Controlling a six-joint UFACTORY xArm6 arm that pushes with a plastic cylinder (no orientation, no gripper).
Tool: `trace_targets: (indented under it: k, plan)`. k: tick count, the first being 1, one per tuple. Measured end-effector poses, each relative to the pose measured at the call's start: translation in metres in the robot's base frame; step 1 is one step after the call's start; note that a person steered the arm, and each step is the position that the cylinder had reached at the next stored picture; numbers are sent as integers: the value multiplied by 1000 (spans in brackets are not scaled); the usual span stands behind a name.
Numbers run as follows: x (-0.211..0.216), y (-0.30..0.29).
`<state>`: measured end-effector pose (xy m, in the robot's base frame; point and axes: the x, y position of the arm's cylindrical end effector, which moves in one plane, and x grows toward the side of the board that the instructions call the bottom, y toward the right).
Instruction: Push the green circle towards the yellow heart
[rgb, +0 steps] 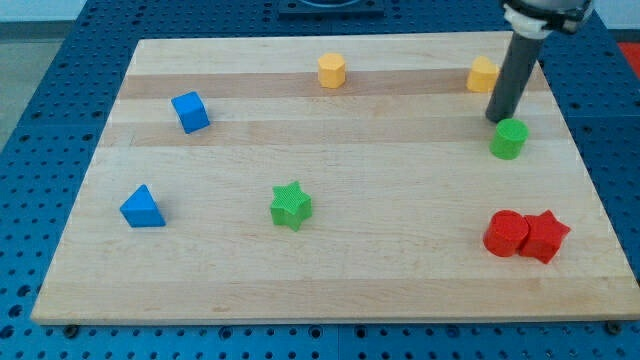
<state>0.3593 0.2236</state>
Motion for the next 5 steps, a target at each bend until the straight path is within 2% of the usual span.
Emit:
trace_targets:
  k: [1, 4, 5]
  plan:
    - [19, 26]
    - [60, 26]
    - [87, 26]
